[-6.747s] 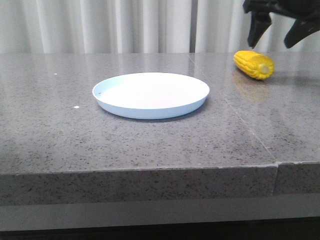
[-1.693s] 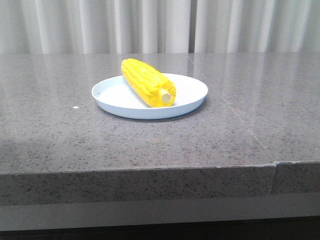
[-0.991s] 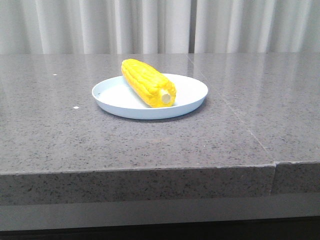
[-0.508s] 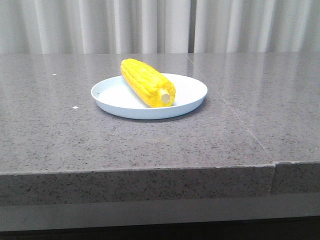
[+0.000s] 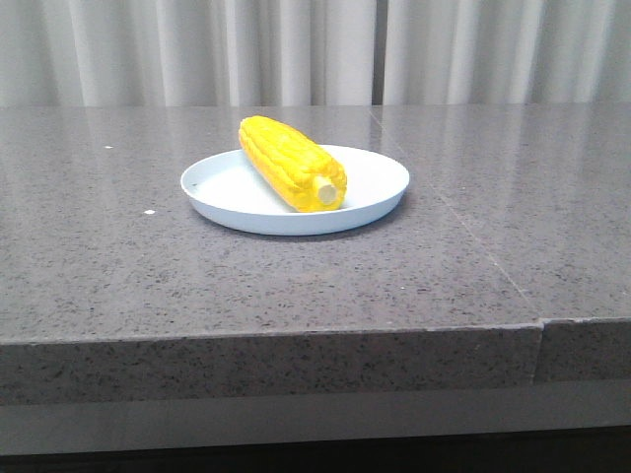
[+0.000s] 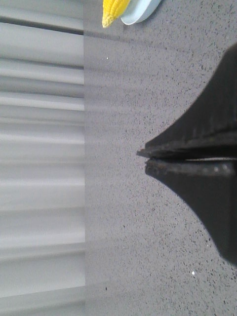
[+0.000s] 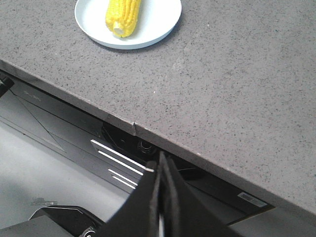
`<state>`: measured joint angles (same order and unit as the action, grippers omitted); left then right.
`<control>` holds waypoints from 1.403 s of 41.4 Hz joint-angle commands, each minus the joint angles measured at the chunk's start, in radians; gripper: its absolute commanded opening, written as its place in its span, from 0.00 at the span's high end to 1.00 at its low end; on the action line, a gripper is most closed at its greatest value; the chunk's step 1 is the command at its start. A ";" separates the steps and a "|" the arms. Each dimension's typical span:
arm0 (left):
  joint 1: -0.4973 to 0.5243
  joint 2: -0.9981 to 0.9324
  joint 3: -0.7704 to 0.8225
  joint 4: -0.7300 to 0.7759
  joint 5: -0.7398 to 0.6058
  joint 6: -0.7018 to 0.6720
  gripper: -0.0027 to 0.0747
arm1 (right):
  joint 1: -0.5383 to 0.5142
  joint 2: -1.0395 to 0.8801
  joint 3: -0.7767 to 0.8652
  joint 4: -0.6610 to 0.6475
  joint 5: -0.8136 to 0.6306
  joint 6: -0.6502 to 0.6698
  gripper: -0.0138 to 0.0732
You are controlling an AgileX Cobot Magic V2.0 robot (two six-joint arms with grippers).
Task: Place corn on plate with both arms
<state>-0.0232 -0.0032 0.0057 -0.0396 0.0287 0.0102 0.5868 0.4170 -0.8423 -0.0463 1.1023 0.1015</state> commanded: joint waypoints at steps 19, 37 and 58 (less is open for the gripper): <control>0.000 -0.020 0.002 -0.012 -0.091 -0.010 0.99 | 0.000 0.008 -0.021 -0.009 -0.062 0.001 0.98; 0.000 -0.020 0.002 -0.012 -0.091 -0.010 0.99 | -0.081 -0.076 0.069 -0.024 -0.159 0.000 0.98; 0.000 -0.020 0.002 -0.012 -0.091 -0.010 0.99 | -0.554 -0.431 0.674 -0.017 -0.901 0.001 0.98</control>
<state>-0.0232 -0.0032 0.0057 -0.0418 0.0164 0.0102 0.0758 0.0039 -0.2024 -0.0501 0.3737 0.1015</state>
